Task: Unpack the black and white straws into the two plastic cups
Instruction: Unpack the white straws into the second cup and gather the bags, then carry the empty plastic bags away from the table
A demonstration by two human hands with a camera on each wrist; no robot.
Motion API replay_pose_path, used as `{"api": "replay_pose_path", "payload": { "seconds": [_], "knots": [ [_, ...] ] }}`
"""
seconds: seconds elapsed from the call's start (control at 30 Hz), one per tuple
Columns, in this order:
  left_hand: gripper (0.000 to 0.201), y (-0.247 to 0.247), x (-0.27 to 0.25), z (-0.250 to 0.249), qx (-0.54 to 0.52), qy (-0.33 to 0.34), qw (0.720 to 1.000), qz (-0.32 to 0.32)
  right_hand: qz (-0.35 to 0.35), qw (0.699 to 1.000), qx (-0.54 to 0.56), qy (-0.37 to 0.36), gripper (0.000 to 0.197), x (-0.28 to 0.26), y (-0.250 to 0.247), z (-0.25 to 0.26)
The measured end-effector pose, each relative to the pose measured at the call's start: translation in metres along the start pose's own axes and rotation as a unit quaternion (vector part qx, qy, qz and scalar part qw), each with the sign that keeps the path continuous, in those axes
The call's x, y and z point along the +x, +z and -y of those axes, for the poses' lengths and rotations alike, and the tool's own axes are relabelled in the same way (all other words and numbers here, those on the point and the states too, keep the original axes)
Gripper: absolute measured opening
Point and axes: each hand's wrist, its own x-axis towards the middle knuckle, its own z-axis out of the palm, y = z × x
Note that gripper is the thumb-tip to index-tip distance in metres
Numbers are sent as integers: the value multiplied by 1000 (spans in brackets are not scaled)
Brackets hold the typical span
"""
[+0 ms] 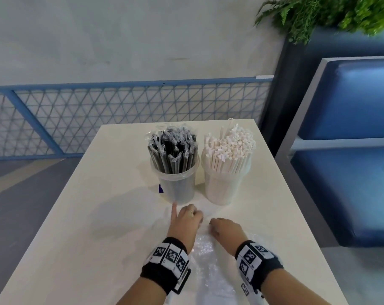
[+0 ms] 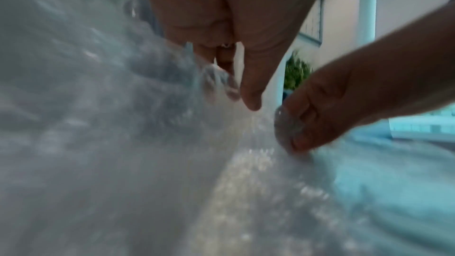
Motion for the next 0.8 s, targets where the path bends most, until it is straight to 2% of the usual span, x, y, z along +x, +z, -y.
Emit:
{"api": "replay_pose_path", "payload": {
  "seconds": [0.07, 0.13, 0.23, 0.3, 0.37, 0.4, 0.47, 0.5, 0.57, 0.67, 0.7, 0.73, 0.8],
  "knots": [
    [34, -13, -15, 8, -12, -17, 991, -132, -25, 998, 62, -8, 12, -1, -4, -1],
    [44, -26, -34, 19, -37, -79, 964, -251, -50, 993, 106, -17, 13, -3, -7, 0],
    [68, -35, -64, 40, -133, -200, 907, -346, -76, 984, 157, -38, 13, -6, -9, 7],
    [91, -37, -81, 48, -268, -287, 849, -353, -87, 976, 191, -52, 10, -7, -10, 16],
    [110, -33, -97, 46, -440, -364, 768, -290, -95, 961, 254, -56, 12, -9, -10, 26],
    [115, -31, -104, 42, -510, -382, 730, -246, -96, 951, 289, -58, 15, -10, -10, 32],
    [120, -22, -114, 33, -621, -378, 666, -169, -94, 938, 327, -68, 17, -12, -8, 44],
    [119, -16, -118, 29, -643, -370, 655, -142, -91, 935, 334, -74, 16, -14, -7, 50],
    [102, -9, -123, 28, -629, -356, 679, -130, -85, 929, 352, -82, 12, -17, -5, 60],
    [35, -13, -129, 38, -620, -348, 675, -195, -67, 918, 383, -84, 12, -24, -3, 66],
    [21, -18, -131, 41, -621, -341, 676, -203, -58, 911, 399, -83, 14, -27, -3, 67],
    [13, -24, -133, 43, -621, -335, 679, -203, -49, 901, 422, -80, 16, -30, -5, 69],
    [12, -34, -137, 49, -624, -315, 687, -197, -37, 884, 459, -82, 17, -35, -8, 72]
  ]
}}
